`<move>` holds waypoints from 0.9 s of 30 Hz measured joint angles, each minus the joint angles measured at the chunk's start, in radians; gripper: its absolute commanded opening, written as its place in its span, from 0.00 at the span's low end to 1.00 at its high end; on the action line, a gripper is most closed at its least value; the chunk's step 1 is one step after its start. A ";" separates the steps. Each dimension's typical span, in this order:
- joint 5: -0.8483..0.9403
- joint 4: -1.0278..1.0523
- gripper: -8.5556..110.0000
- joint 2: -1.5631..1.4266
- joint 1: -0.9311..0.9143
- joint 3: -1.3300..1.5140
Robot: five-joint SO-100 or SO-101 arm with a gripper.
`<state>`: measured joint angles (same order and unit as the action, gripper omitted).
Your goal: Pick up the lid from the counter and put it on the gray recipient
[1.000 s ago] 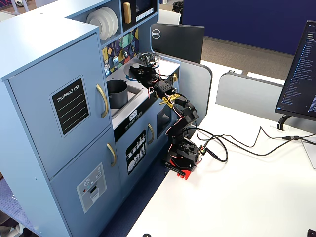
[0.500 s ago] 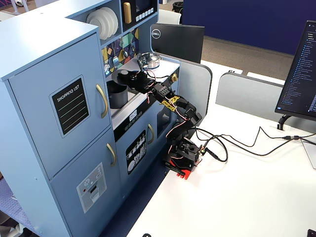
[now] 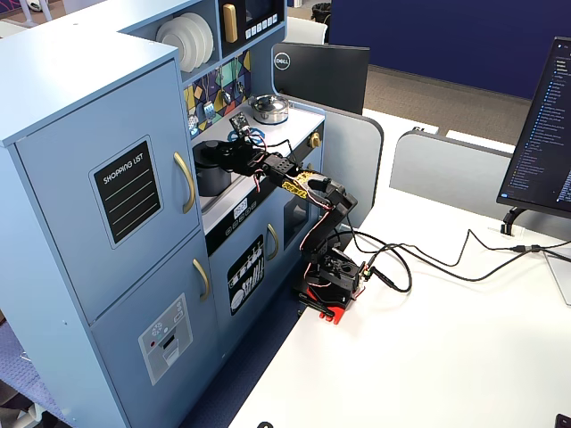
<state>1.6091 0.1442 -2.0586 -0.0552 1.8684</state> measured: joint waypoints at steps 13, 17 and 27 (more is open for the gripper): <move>0.012 -0.012 0.07 0.028 0.035 -0.020; 0.015 0.008 0.07 0.026 0.040 -0.021; -0.011 0.095 0.26 -0.032 0.041 -0.021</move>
<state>1.5984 0.2393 -2.0908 -0.0138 1.8469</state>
